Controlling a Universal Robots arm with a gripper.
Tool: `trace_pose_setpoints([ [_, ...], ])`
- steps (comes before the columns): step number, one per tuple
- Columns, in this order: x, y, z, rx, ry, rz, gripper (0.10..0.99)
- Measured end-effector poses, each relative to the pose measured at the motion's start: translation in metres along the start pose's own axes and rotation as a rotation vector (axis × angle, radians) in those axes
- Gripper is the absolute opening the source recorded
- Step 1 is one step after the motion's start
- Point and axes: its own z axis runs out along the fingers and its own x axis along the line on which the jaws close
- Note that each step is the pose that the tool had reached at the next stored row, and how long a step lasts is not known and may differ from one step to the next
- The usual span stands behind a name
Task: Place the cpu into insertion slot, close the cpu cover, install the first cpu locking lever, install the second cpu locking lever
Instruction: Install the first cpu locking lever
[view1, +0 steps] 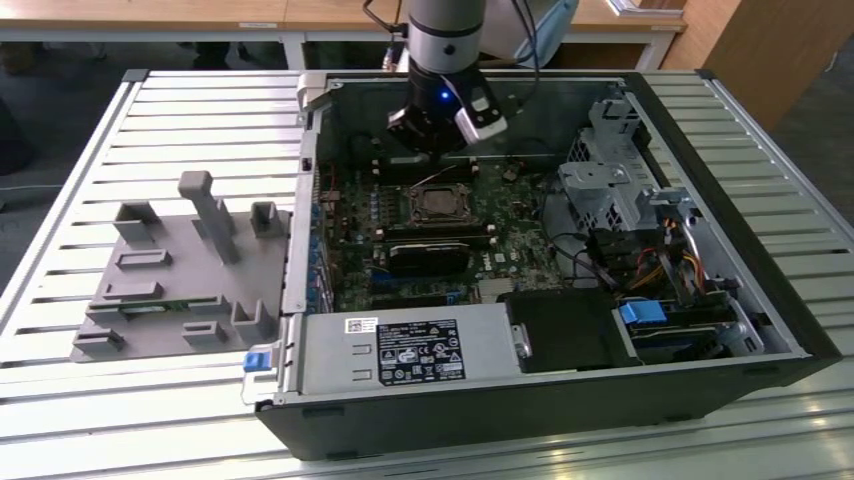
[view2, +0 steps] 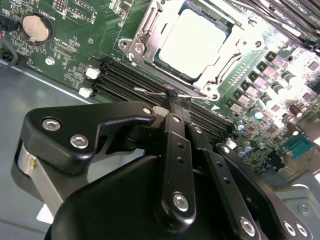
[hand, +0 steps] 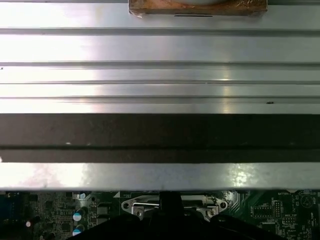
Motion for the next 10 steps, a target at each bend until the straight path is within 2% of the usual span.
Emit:
trace_pose_setpoints([
  [10,-0.0073,0.0019,0.0041,0.0,0.0,0.001,0.125],
])
